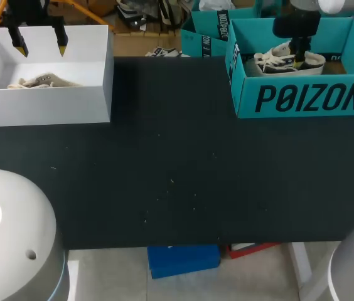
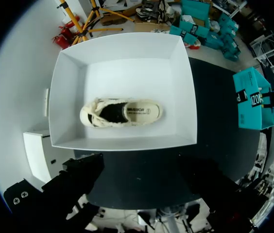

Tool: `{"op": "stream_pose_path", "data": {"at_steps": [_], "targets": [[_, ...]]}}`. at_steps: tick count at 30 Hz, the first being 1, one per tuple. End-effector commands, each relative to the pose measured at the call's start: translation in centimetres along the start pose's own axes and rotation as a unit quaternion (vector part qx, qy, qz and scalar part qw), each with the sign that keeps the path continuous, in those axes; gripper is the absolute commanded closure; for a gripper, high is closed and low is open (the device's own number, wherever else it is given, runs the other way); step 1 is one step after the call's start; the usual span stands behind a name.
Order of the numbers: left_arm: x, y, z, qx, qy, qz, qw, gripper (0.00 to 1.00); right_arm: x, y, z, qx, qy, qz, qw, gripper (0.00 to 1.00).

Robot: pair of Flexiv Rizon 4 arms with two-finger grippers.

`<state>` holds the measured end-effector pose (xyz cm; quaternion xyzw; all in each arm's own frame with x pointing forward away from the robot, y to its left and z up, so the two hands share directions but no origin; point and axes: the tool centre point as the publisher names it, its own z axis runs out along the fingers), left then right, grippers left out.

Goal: Take the shoe out of the shoebox, open the shoe tongue, remove and reinsert the insole, then place the shoe into the shoebox

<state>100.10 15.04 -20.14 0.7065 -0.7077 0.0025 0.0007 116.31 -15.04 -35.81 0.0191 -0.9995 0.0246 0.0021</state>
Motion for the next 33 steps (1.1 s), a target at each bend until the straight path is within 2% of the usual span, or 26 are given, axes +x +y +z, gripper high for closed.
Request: {"op": "stream_pose_path", "data": {"at_steps": [1, 18, 20, 21, 23, 29, 33], "targets": [[0.0, 0.1, -0.1, -0.001, -0.001, 0.000, 1.000, 0.00, -0.6, 0.1, 1.2, -0.002, 0.007, 0.002, 1.000, 0.55], [0.0, 0.1, -0.1, -0.001, -0.001, 0.000, 1.000, 0.00, -1.1, -0.2, 4.9, -0.006, 0.016, 0.007, 1.000, 0.56], [0.0, 0.1, -0.1, -0.001, -0.001, 0.000, 1.000, 0.00, -1.1, -0.2, 5.2, -0.005, 0.018, 0.007, 1.000, 0.59], [0.0, 0.1, -0.1, -0.001, -0.001, 0.000, 1.000, 0.00, -1.1, -0.3, 5.3, -0.002, 0.018, 0.008, 1.000, 0.66], [0.0, 0.1, -0.1, -0.001, -0.001, 0.000, 1.000, 0.00, -1.1, -0.4, 5.5, 0.002, 0.018, 0.009, 1.000, 1.00], [0.0, 0.1, -0.1, -0.001, -0.001, 0.000, 1.000, 0.00, -1.2, -0.5, 5.6, 0.005, 0.018, 0.014, 1.000, 1.00], [0.0, 0.1, -0.1, -0.001, -0.001, 0.000, 1.000, 0.00, -1.3, -0.7, 4.8, 0.006, 0.016, 0.013, 1.000, 1.00]]}}
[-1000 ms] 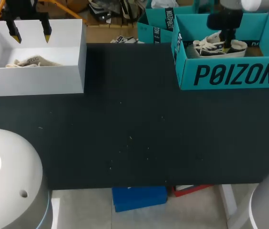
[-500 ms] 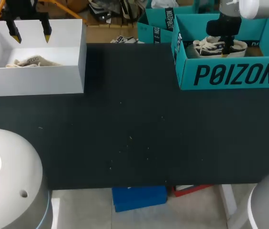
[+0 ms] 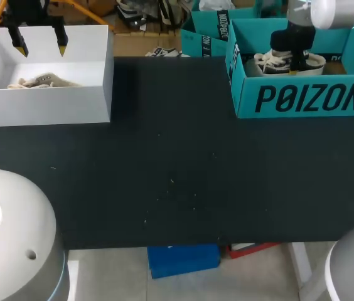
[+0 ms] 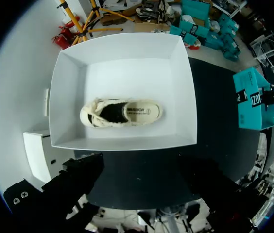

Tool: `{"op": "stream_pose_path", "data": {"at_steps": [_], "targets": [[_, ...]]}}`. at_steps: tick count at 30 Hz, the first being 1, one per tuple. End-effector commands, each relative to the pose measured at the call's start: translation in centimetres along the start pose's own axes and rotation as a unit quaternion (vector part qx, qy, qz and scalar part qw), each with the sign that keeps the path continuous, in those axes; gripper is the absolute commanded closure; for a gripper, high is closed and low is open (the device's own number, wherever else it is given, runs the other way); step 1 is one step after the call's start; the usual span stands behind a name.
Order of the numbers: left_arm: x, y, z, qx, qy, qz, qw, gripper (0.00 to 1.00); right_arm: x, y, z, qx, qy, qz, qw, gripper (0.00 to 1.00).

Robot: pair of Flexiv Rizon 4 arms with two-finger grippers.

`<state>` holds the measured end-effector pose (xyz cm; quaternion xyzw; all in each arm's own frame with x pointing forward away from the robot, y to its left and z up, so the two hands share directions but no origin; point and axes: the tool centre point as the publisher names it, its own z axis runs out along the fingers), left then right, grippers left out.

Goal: Take the shoe out of the shoebox, open the shoe tongue, remove and reinsert the insole, then place the shoe into the shoebox

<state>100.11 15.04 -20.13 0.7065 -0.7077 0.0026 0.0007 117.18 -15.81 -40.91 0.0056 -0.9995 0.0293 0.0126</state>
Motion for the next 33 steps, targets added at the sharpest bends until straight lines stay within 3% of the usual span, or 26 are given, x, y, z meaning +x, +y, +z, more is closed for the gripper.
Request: {"op": "stream_pose_path", "data": {"at_steps": [1, 12, 22, 33], "targets": [[0.0, 0.1, -0.1, -0.001, -0.001, 0.000, 1.000, 0.00, -0.5, -0.2, -0.6, 0.003, 0.004, 0.000, 1.000, 1.00], [0.0, 0.1, -0.1, -0.001, -0.001, 0.000, 1.000, 0.00, -0.3, -1.4, -5.0, 0.028, -0.027, 0.025, 0.999, 1.00], [0.0, 0.1, -0.1, -0.001, -0.001, 0.000, 1.000, 0.00, 0.8, -0.9, -8.5, 0.051, -0.050, 0.050, 0.996, 1.00], [0.0, 0.1, -0.1, -0.001, -0.001, 0.000, 1.000, 0.00, 2.3, -1.1, -14.3, 0.076, -0.082, 0.066, 0.992, 1.00]]}}
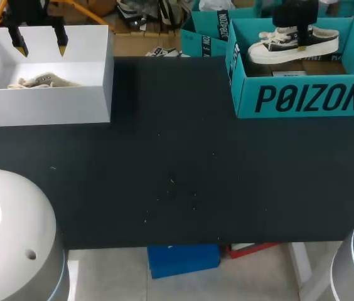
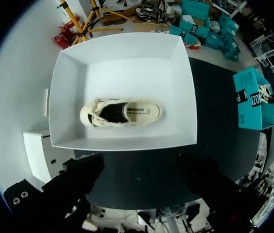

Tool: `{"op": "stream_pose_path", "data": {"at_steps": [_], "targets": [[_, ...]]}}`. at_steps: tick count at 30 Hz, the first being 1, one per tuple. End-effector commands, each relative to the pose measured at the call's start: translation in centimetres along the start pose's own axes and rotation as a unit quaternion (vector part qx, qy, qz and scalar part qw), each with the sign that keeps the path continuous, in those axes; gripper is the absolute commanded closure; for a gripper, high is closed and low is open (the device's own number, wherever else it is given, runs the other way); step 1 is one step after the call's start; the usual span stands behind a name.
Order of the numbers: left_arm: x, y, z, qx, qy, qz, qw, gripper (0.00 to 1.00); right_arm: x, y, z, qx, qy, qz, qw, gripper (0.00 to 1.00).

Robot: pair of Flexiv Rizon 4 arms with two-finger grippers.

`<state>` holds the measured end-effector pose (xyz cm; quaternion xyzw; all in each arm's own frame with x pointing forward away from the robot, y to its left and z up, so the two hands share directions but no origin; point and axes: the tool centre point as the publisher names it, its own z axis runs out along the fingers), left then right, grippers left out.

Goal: Take the shoe out of the shoebox, open the shoe tongue, remove and reinsert the insole, then place the shoe into the shoebox

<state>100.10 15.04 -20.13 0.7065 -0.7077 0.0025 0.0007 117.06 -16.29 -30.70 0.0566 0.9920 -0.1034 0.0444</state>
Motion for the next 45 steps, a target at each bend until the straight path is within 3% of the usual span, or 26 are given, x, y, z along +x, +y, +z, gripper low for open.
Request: {"op": "stream_pose_path", "data": {"at_steps": [1, 7, 12, 20, 27, 34, 45], "targets": [[0.0, 0.0, -0.1, -0.001, -0.001, 0.000, 1.000, 0.00, 1.4, -1.0, -5.0, 0.000, -0.034, 0.005, 0.999, 1.00], [0.0, 0.0, -0.1, -0.001, -0.001, 0.000, 1.000, 0.00, 1.6, -2.1, -9.1, 0.012, -0.060, 0.000, 0.998, 1.00], [0.0, 0.0, -0.1, -0.001, -0.001, 0.000, 1.000, 0.00, 2.6, -1.7, -13.1, 0.028, -0.091, -0.009, 0.995, 1.00], [0.0, 0.0, -0.1, -0.001, -0.001, 0.000, 1.000, 0.00, 7.5, 1.5, -18.5, 0.044, -0.127, -0.016, 0.991, 1.00], [0.0, 0.0, -0.1, -0.001, -0.001, 0.000, 1.000, 0.00, 14.1, 7.0, -23.1, 0.042, -0.167, -0.002, 0.985, 1.00], [0.0, 0.0, -0.1, -0.001, -0.001, 0.000, 1.000, 0.00, 20.4, 13.5, -26.2, 0.028, -0.193, 0.037, 0.980, 1.00], [0.0, 0.0, -0.1, -0.001, -0.001, 0.000, 1.000, 0.00, 27.8, 23.6, -25.6, 0.022, -0.184, 0.035, 0.982, 1.00]]}}
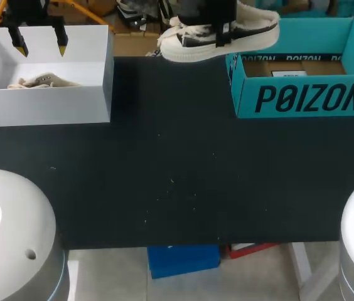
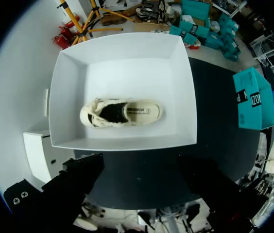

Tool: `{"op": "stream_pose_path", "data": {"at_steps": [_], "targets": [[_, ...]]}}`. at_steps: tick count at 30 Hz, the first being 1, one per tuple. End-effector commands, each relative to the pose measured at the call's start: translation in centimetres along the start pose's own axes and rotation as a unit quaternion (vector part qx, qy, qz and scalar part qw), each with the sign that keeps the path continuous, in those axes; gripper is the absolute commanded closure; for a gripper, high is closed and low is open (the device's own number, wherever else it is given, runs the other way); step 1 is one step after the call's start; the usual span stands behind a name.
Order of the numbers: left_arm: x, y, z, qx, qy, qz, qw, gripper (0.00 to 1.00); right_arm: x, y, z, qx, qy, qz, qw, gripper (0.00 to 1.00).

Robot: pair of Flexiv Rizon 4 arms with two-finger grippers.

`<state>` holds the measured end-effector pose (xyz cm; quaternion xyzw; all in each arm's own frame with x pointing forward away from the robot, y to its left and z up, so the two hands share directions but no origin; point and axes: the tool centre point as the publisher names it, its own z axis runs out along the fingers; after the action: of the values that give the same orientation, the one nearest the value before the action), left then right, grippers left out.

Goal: Take the shoe out of the shoebox, open the shoe tongue, remove and reinsert the insole, then place the shoe into the shoebox

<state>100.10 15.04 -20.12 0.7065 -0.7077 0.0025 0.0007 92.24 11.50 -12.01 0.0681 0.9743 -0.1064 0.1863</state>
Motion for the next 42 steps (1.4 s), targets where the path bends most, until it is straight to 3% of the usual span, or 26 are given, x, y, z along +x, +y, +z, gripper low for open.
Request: {"op": "stream_pose_path", "data": {"at_steps": [1, 11, 19, 30, 42], "targets": [[0.0, 0.0, -0.1, -0.001, -0.001, 0.000, 1.000, 0.00, 3.2, 3.9, -0.3, 0.022, -0.042, 0.005, 0.999, 1.00], [0.0, 0.0, -0.1, -0.001, -0.001, 0.000, 1.000, 0.00, 11.2, 9.4, 3.2, -0.005, -0.030, -0.009, 0.999, 1.00], [0.0, 0.0, -0.1, -0.001, -0.001, 0.000, 1.000, 0.00, 16.0, 12.5, 6.3, -0.032, -0.014, 0.011, 0.999, 1.00], [0.0, 0.0, -0.1, -0.001, -0.001, 0.000, 1.000, 0.00, 18.5, 15.2, 10.2, -0.076, -0.002, 0.014, 0.997, 1.00], [0.0, 0.0, -0.1, -0.001, -0.001, 0.000, 1.000, 0.00, 20.9, 15.7, 14.9, -0.107, 0.028, 0.018, 0.994, 1.00]]}}
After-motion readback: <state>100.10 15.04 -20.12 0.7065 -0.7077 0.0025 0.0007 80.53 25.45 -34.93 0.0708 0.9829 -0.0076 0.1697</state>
